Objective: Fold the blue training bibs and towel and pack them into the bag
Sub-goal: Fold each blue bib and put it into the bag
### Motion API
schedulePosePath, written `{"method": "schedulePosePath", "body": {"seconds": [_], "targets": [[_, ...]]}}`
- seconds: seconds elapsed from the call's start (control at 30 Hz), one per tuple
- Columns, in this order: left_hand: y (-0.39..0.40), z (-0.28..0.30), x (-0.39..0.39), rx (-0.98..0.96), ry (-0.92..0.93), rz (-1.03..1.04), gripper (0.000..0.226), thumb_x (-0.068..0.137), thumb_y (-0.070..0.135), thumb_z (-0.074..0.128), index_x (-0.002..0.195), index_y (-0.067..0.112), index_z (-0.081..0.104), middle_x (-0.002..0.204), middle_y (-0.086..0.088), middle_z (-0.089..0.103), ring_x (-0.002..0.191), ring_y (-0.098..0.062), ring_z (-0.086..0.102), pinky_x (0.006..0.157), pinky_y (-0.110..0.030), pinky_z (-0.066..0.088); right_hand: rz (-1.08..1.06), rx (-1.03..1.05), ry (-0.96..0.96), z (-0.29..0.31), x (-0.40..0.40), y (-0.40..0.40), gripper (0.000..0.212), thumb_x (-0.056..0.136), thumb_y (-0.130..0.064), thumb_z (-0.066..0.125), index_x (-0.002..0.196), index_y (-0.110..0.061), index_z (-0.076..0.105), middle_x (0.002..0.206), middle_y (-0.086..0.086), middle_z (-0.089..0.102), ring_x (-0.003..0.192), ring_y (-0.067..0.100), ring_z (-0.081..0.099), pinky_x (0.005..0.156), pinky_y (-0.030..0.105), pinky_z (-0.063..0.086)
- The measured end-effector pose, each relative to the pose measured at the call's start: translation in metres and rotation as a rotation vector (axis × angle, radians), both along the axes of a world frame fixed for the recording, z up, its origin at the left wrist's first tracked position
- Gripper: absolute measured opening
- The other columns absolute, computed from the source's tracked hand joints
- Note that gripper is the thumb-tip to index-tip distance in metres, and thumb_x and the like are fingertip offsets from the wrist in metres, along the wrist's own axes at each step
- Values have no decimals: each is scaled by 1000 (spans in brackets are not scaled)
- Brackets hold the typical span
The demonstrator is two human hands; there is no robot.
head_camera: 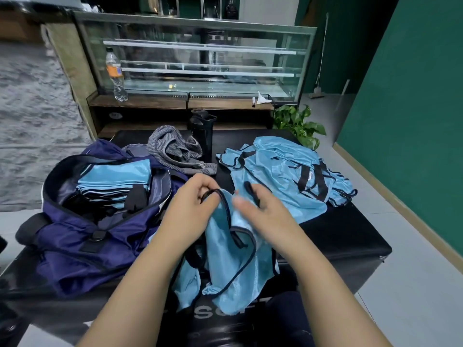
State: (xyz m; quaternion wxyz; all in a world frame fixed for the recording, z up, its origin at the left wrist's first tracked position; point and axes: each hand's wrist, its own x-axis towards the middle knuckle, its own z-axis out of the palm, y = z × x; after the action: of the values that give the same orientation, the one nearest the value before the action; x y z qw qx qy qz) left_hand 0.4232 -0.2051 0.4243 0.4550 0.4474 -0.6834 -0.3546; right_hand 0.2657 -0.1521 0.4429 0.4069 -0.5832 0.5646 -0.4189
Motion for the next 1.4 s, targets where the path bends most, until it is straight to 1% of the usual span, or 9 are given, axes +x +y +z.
{"method": "schedulePosePath", "body": {"seconds": [0.13,0.27,0.37,0.63,0.77,0.9,1.07,1.33,1.4], "targets": [[19,25,1,-95,-57,2,26,82,3,65,76,27,54,58,11,45,51,-3,37,51,-17,32,-47,-123,324,-3,7,0,9,88,-28,64,86,-19,63,77,-8,63,73,10,58,72,30,46],[31,27,14,-153,-357,-17,34,80,6,71,77,33,50,63,8,43,57,-7,38,56,-20,31,-275,-242,179,10,1,10,14,92,-13,54,87,-23,62,77,-13,61,71,-2,53,63,9,39],[35,21,26,-153,-448,112,40,75,-9,57,74,31,51,68,5,46,63,-7,43,57,-18,32,-380,-230,72,17,-3,22,16,94,-13,50,101,-15,64,92,-3,66,84,12,59,74,21,43],[56,30,62,66,-187,471,6,73,15,53,68,14,49,67,-5,54,65,-27,45,61,-34,34,-591,-272,-78,22,-18,54,16,97,-12,44,110,-11,54,101,1,59,89,19,53,78,28,38],[80,47,54,239,64,352,37,57,47,56,67,11,57,68,-10,55,67,-22,49,68,-36,40,-521,-271,-55,15,-2,63,16,96,-16,51,111,-13,49,83,-5,53,69,9,48,63,20,36],[108,63,33,403,510,99,16,81,22,68,69,13,64,70,-9,62,71,-23,57,70,-34,42,-369,-264,-61,16,19,81,14,93,-22,59,97,-19,46,70,-6,45,56,6,40,51,15,34],[138,75,21,224,586,-134,20,93,-1,46,95,10,62,81,-4,70,70,-13,66,59,-20,54,-229,-344,-117,26,31,105,33,89,-26,65,69,-10,44,59,-12,41,53,3,36,52,15,32],[144,71,17,-134,147,-158,59,89,-12,51,106,43,62,109,18,67,101,1,61,87,-20,45,-63,-340,38,42,31,121,20,75,-40,78,81,-26,65,68,-18,58,66,-5,51,62,10,37],[147,71,15,-274,-68,-166,54,88,-7,58,105,44,58,110,15,58,83,7,58,77,-9,42,-56,-305,-1,44,30,121,26,83,-26,72,64,-18,55,56,-13,48,52,1,42,55,18,34]]}}
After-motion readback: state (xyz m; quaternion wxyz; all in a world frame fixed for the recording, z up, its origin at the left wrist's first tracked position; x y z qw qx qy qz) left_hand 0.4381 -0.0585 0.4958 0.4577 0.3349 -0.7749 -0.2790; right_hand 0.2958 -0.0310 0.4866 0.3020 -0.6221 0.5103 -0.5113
